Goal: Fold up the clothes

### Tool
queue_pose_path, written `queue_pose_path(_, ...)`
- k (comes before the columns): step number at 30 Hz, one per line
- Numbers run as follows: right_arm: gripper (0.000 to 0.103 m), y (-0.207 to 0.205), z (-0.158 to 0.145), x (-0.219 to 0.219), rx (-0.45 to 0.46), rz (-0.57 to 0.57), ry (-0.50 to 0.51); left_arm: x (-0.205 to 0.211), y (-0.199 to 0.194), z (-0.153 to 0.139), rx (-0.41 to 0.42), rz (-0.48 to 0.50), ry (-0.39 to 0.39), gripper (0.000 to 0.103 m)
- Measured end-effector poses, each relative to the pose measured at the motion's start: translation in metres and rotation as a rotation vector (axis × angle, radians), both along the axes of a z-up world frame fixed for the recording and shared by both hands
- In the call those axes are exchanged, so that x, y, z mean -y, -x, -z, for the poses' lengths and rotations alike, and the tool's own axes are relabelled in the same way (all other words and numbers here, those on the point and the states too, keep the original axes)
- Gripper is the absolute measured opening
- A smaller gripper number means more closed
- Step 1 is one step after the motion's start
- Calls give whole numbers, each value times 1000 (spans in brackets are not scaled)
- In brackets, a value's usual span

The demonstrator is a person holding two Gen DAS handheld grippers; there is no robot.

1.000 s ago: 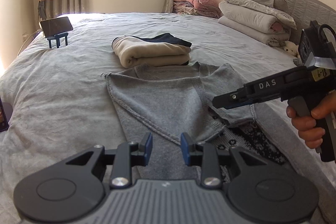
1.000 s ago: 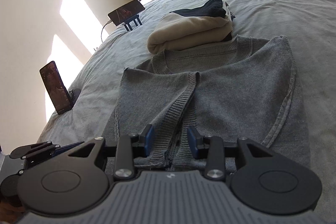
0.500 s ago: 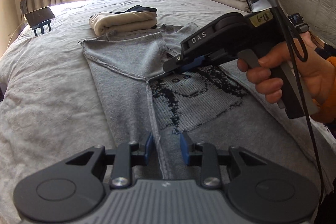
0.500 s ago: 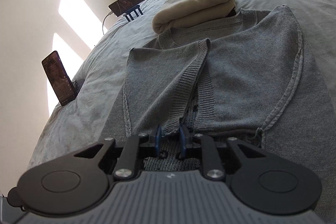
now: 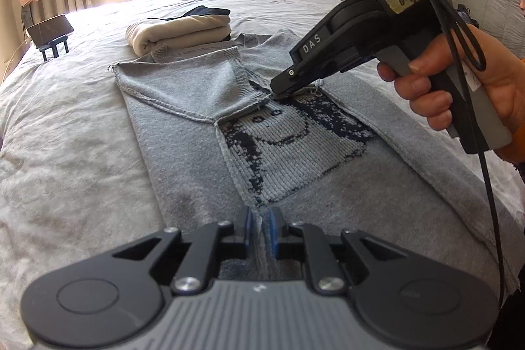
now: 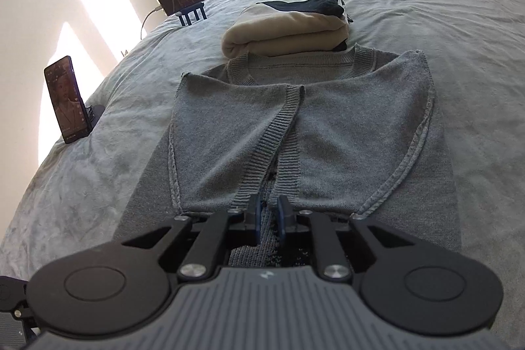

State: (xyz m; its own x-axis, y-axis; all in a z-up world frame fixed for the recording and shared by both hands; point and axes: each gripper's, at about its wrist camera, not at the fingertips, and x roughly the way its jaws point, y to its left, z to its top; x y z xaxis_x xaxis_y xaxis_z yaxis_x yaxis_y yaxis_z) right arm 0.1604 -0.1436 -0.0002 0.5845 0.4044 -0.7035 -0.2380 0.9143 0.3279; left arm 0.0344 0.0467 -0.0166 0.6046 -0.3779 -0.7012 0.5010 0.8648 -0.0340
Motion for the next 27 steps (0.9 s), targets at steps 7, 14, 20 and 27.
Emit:
queue_pose_path(7, 44, 28, 2, -14, -78, -105, -124, -9, 19, -11, -7, 3, 0, 28)
queue_pose_path(14, 44, 61, 5, -34, -140, -212, -219, -51, 63, -19, -47, -73, 23, 28)
queue_pose_path(20, 44, 87, 11, -49, -184, -281, -276, -67, 96, -23, -78, -101, 75, 28)
queue_pose_path(27, 28, 123, 17, -48, -166, -326, -317, -75, 115, -16, -115, -128, 93, 14)
